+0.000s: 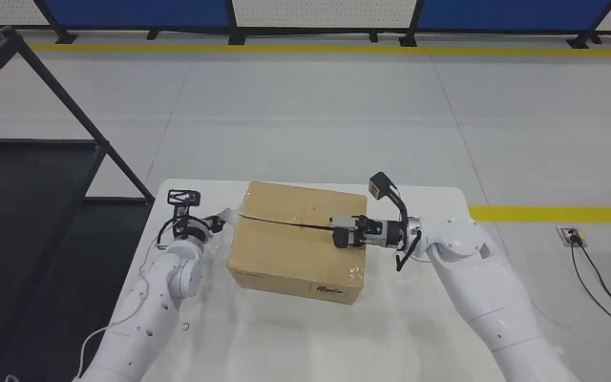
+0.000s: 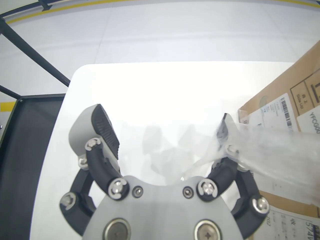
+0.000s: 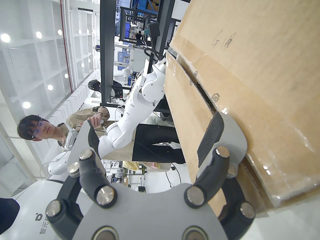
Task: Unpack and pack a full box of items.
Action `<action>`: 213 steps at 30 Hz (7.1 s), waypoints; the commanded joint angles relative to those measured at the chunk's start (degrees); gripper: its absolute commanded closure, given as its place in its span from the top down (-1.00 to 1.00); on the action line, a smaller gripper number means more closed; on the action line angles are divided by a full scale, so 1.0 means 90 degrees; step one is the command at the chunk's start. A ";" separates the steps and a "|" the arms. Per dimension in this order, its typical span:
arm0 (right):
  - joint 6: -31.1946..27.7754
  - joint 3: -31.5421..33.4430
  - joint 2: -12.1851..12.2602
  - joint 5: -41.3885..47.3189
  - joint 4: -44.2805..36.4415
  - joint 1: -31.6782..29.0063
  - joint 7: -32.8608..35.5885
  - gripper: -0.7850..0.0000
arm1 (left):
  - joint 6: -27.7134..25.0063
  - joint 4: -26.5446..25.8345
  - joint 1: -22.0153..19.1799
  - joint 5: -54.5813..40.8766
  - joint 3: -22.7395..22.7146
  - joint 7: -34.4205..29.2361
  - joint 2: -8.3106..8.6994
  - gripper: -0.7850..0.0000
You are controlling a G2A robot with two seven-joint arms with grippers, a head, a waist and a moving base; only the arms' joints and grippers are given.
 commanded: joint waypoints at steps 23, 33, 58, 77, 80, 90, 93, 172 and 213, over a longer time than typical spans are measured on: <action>-0.0352 -0.0190 -0.0072 0.0278 0.0746 0.0338 0.0290 1.00 | 0.1098 -0.0576 0.0550 0.0148 -0.0509 0.0103 -0.0106 1.00; -0.0421 -0.0331 -0.0142 0.0317 0.1117 0.0535 0.0252 1.00 | 0.1506 -0.1486 0.1075 0.0192 -0.1148 0.0201 -0.0036 1.00; -0.0559 -0.0509 -0.0251 0.0414 0.1432 0.0748 0.0315 1.00 | 0.1610 -0.2070 0.1267 -0.0611 -0.2192 0.0183 -0.0098 1.00; -0.0503 -0.0533 -0.0266 0.0367 0.1370 0.0728 0.0275 1.00 | 0.0910 -0.2355 0.1032 -0.1682 -0.2700 0.0105 -0.0171 1.00; -0.0506 -0.0542 -0.0272 0.0368 0.1371 0.0725 0.0266 1.00 | 0.0890 -0.2578 0.1046 -0.1773 -0.2725 0.0115 -0.0184 1.00; -0.0554 -0.0539 -0.0287 0.0336 0.1434 0.0724 0.0106 1.00 | 0.0980 -0.3370 0.1127 -0.1724 -0.2498 0.0384 -0.0267 1.00; -0.0579 -0.0518 -0.0281 0.0344 0.1444 0.0715 0.0115 1.00 | 0.1030 -0.3536 0.1100 -0.1592 -0.2345 0.0377 -0.0295 1.00; 0.0079 0.0364 0.0078 0.1075 0.0690 -0.0198 -0.0306 1.00 | 0.0856 -0.4043 0.0933 0.1187 0.0011 0.0314 -0.1172 1.00; -0.1280 0.0179 0.0036 0.0712 0.0574 -0.0042 -0.0245 1.00 | -0.3447 -0.4502 0.2906 -0.1610 -0.4882 -0.3796 -0.0390 1.00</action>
